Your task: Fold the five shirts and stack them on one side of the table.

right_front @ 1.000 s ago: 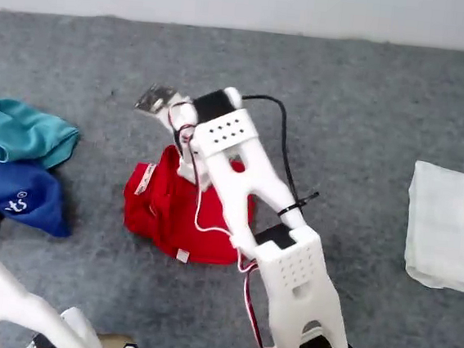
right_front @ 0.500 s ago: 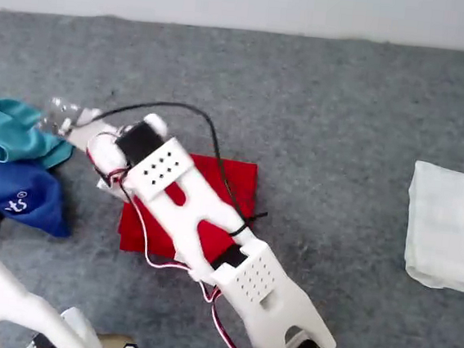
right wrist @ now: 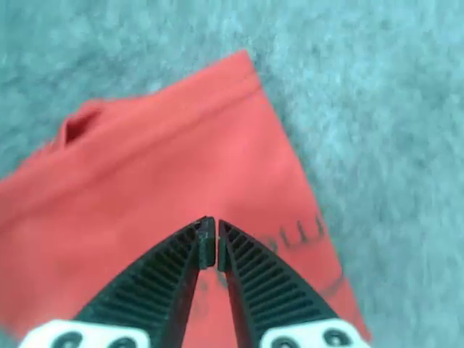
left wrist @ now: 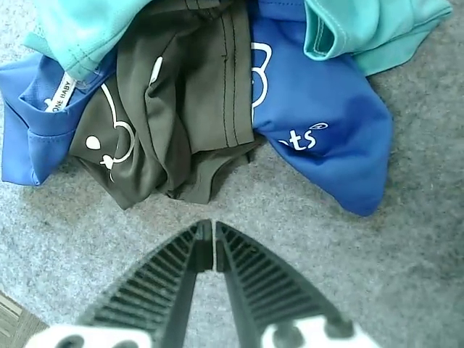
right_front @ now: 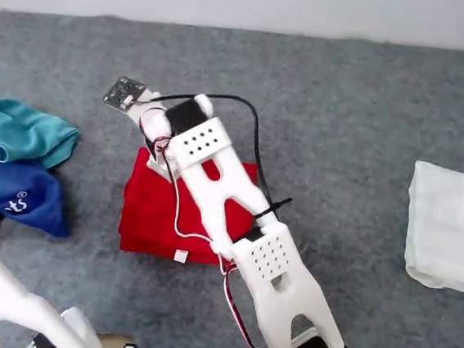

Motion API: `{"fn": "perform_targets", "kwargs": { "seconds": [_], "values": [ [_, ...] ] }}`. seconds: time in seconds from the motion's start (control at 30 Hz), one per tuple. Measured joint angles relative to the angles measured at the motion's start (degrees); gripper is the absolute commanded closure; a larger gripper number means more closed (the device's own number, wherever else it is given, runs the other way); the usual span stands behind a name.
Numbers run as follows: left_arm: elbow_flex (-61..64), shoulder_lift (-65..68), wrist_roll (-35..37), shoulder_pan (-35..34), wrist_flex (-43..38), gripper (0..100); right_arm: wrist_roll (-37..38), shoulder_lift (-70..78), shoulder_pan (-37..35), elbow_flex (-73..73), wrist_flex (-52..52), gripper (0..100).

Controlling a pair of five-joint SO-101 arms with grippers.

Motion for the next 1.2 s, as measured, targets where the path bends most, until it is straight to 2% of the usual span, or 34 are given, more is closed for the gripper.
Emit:
{"fn": "perform_targets", "kwargs": {
  "seconds": [0.13,0.23,0.43,0.57,0.73,0.87,0.93,1.07,1.2],
  "values": [
    [0.00,0.00,0.00,0.00,0.00,99,0.00,4.13,-4.13,-0.62,-7.91,99.0],
    [0.00,0.00,0.00,0.00,0.00,99,0.09,5.01,-5.45,-3.52,-8.35,99.0],
    [0.00,0.00,0.00,0.00,0.00,99,-0.18,4.57,-4.84,-13.45,5.19,99.0],
    [0.00,0.00,0.00,0.00,0.00,99,-2.73,1.14,-2.02,-13.36,6.86,99.0],
    [0.00,0.00,0.00,0.00,0.00,99,-5.54,-10.99,0.26,0.79,6.95,98.9],
    [0.00,0.00,0.00,0.00,0.00,99,-12.92,-23.38,0.70,19.16,6.95,98.3],
    [0.00,0.00,0.00,0.00,0.00,99,-18.55,-29.01,0.79,28.22,6.95,92.8],
    [0.00,0.00,0.00,0.00,0.00,99,-29.71,-34.90,0.88,43.25,6.95,74.7],
    [0.00,0.00,0.00,0.00,0.00,99,-38.68,-35.16,0.88,50.46,6.95,62.0]
  ]
}}
